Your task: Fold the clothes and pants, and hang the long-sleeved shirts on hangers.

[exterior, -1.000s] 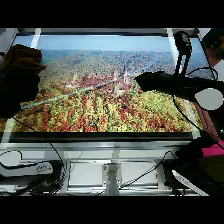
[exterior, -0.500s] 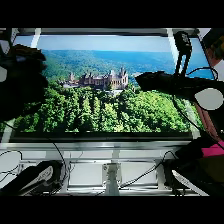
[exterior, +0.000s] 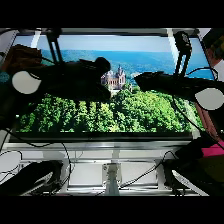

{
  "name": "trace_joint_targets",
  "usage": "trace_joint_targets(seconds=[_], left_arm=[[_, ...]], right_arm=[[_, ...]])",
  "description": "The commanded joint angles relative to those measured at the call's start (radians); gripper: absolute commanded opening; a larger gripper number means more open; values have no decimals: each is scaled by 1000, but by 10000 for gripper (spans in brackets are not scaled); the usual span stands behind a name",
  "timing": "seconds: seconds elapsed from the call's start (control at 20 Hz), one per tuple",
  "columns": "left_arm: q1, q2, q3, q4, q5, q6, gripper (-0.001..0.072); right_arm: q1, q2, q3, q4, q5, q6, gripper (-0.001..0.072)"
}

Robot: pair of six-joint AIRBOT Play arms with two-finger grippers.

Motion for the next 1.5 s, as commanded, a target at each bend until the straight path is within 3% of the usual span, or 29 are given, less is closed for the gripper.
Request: trace_joint_targets(seconds=[0.0,0.25,0.45,0.65,0.95,1.1,1.25,1.3,1.35,1.4,1.45], left_arm=[[-119,-46,0,-42,135,1,50],[-122,-137,0,-43,166,1,49],[-157,-218,0,-44,218,-67,49],[-295,-299,0,-93,406,-68,49],[-583,-448,1,-262,858,-68,50],[-663,-478,1,-264,898,-127,50],[-681,-478,1,-261,897,-127,73],[-676,-476,1,-260,896,-127,218],[-666,-470,1,-260,892,-127,497],[-651,-461,1,-243,871,-127,718],[-626,-446,1,-188,829,-126,699]], right_arm=[[1,0,0,16,0,2,372],[-1,0,0,19,-8,8,372],[-64,41,5,-163,32,8,371],[-247,136,39,-351,116,5,371],[-526,227,40,-380,116,-70,371],[-556,227,40,-380,116,-69,371],[-556,227,40,-379,117,-69,371],[-556,227,40,-379,118,-69,371],[-556,227,40,-379,119,-69,371],[-556,227,40,-379,119,-69,371],[-556,227,40,-379,120,-69,371]])
